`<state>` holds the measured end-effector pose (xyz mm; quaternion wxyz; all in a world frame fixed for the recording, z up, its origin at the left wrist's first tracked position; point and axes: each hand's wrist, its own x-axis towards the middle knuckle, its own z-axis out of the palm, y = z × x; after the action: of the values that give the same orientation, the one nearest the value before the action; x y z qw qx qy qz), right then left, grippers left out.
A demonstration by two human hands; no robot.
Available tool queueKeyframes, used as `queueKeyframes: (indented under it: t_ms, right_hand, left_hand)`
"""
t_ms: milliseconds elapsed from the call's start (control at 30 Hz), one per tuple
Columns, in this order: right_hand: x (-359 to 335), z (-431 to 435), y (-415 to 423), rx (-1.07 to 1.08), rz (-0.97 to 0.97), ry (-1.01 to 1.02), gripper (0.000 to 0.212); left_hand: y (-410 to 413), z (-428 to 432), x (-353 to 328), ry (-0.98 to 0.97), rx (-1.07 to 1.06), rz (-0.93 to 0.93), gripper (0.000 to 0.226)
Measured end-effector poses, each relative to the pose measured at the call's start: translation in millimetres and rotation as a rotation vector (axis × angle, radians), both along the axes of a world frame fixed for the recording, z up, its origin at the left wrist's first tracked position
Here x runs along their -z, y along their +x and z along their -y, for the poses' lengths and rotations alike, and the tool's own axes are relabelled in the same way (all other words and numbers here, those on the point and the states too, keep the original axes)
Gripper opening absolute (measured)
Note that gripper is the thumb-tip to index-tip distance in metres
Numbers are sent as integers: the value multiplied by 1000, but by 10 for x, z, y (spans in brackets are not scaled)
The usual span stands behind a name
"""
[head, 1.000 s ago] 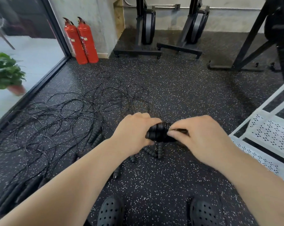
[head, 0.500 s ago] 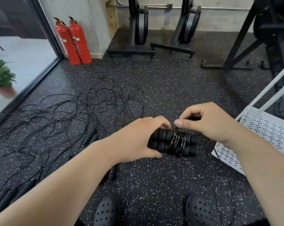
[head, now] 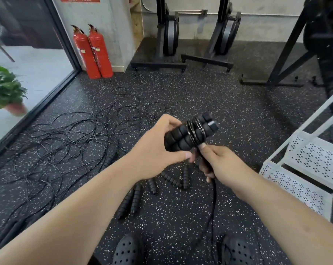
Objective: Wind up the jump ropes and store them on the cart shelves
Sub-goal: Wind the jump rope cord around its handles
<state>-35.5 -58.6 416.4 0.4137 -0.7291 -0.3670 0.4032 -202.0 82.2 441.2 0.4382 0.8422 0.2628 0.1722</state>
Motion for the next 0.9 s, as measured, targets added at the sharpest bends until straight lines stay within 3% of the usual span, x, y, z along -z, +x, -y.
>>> queueKeyframes:
  t_ms: [67, 200, 300, 433, 633, 733, 900]
  right_hand:
    - [40, -2, -37, -78, 107, -39, 49]
    - [35, 64, -167, -247, 497, -107, 38]
    - [-101, 150, -261, -284, 783, -105, 31]
    - [-330, 160, -189, -208, 1081, 18, 37]
    - [-401, 149, 203, -124, 995, 206, 29]
    - [-437, 152, 371, -90, 821, 135, 20]
    - [-466, 180, 557, -99, 510, 85, 19]
  left_hand:
    - [1, -87, 46, 44, -113, -18, 54]
    - [-13, -266, 155, 159, -254, -97, 55]
    - [-21, -322, 221, 280, -260, -206, 58]
    - [-5, -255, 222, 413, -165, -327, 64]
    - [77, 6, 164, 562, 105, -358, 63]
    - [90, 106, 125, 630, 278, -359, 65]
    - [89, 175, 51, 595, 376, -292, 67]
